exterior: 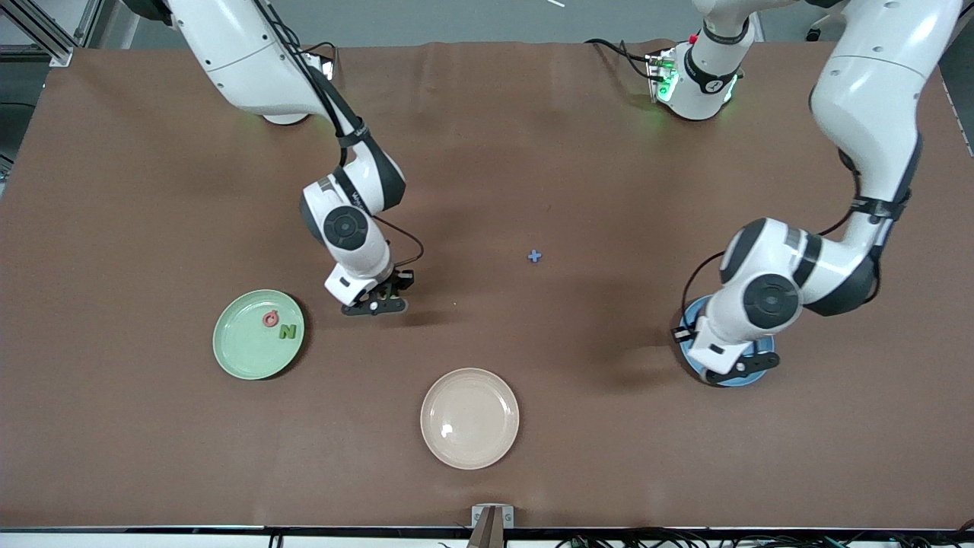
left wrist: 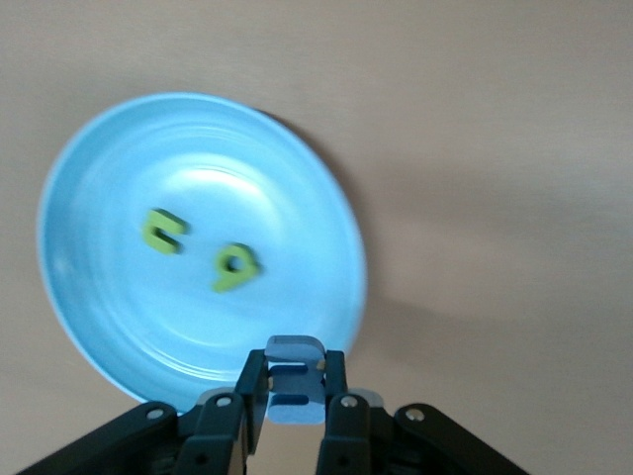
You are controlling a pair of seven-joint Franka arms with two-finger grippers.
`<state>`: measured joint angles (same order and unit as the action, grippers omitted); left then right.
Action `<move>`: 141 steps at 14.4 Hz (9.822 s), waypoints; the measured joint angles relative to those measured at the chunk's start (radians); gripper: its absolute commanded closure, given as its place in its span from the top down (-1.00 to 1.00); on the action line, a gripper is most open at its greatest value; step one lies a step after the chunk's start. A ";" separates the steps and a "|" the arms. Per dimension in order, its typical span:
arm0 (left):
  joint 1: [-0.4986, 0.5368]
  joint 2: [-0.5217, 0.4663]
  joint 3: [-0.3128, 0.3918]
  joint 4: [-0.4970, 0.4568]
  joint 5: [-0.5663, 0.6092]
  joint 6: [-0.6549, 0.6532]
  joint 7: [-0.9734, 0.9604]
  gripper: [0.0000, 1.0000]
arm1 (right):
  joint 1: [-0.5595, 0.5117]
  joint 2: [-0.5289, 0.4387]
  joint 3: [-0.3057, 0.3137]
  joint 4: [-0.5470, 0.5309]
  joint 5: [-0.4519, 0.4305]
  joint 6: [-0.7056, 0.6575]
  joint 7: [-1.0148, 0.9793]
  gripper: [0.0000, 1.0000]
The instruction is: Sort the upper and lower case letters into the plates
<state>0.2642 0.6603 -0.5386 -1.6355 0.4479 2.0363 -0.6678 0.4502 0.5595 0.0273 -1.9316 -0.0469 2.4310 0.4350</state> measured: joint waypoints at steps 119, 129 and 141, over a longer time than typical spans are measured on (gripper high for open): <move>0.496 0.039 -0.645 0.048 0.232 -0.273 -0.043 1.00 | -0.450 0.085 0.031 0.253 0.029 -0.227 -0.461 1.00; 0.521 -0.020 -0.739 0.299 0.232 -0.573 0.153 1.00 | -0.445 0.085 0.032 0.343 0.028 -0.330 -0.461 1.00; 0.513 -0.118 -0.772 0.301 0.188 -0.639 0.157 1.00 | -0.447 -0.204 0.033 0.437 0.015 -0.753 -0.363 1.00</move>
<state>0.7775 0.5427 -1.3105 -1.3349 0.6356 1.3968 -0.5109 0.0035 0.3553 0.0600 -1.4945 -0.0317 1.6777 0.0723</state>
